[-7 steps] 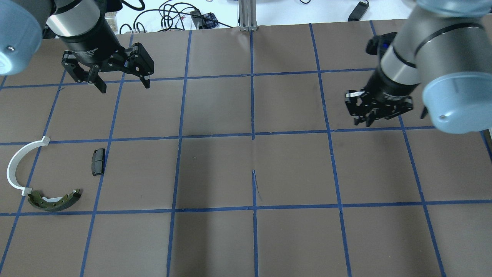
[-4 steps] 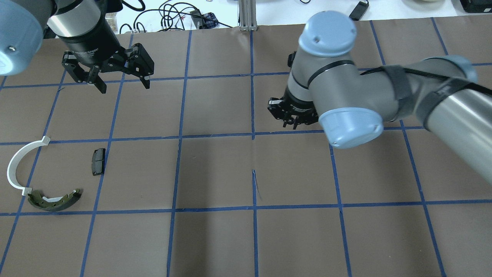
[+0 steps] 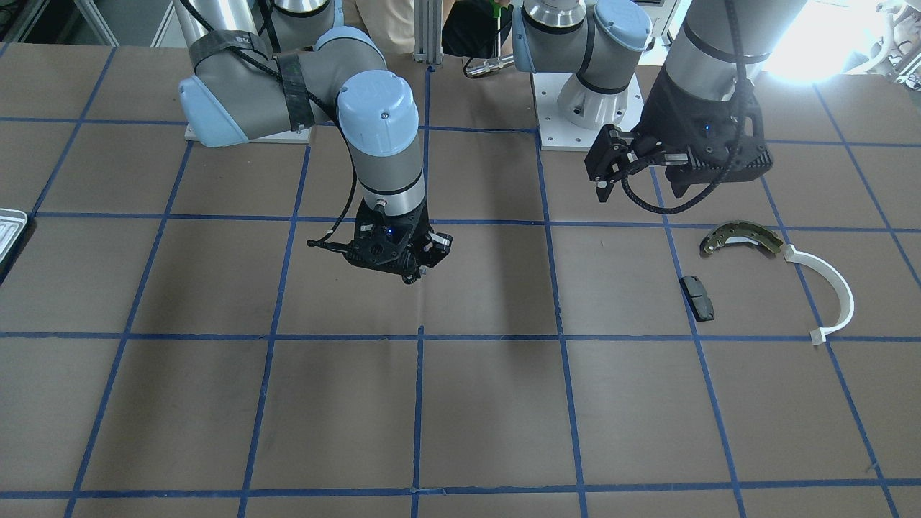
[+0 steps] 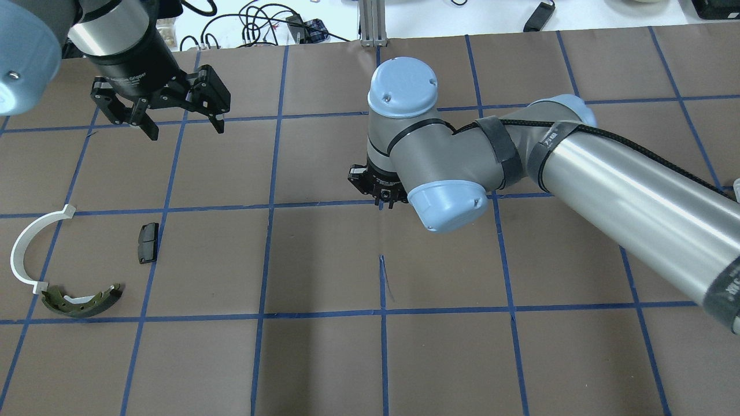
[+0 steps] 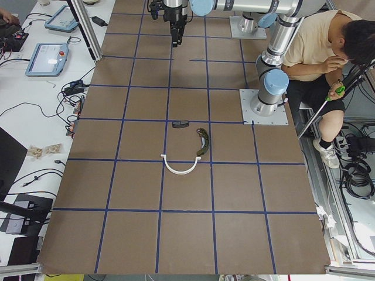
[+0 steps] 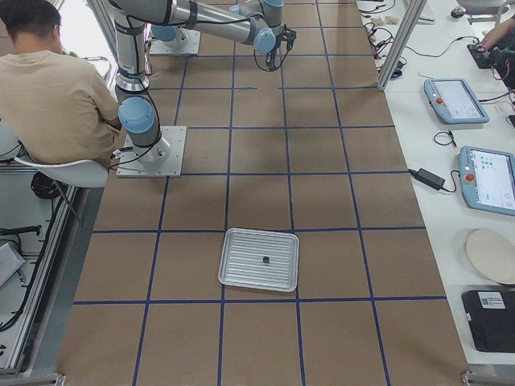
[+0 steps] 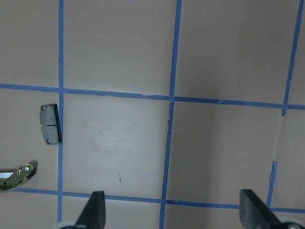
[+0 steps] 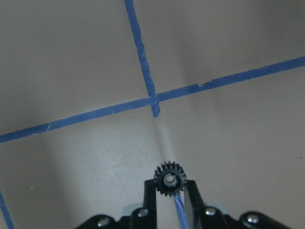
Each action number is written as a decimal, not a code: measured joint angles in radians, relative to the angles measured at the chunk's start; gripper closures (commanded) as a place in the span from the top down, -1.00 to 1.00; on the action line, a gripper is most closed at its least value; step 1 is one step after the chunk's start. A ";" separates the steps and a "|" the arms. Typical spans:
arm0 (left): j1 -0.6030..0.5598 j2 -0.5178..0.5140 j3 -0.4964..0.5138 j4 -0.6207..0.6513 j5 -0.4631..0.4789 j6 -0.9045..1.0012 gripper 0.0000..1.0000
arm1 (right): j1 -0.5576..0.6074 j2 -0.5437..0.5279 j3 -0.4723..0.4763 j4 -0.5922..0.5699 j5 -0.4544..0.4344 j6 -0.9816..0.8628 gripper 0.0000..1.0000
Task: Place bearing gear from tray to pile
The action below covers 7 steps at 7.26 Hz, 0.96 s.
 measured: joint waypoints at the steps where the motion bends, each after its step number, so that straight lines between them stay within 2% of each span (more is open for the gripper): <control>1: 0.000 -0.010 -0.003 0.003 -0.001 -0.005 1.00 | 0.000 0.002 -0.001 0.000 0.002 0.000 1.00; 3: -0.003 -0.028 -0.003 0.008 -0.011 -0.017 1.00 | -0.010 -0.001 -0.031 0.019 -0.006 -0.019 1.00; 4: -0.019 -0.044 -0.003 0.018 -0.015 -0.025 1.00 | -0.036 -0.011 -0.074 0.077 -0.009 -0.047 1.00; 7: -0.153 -0.142 -0.015 0.140 -0.021 -0.153 1.00 | -0.228 -0.089 -0.258 0.414 -0.016 -0.275 1.00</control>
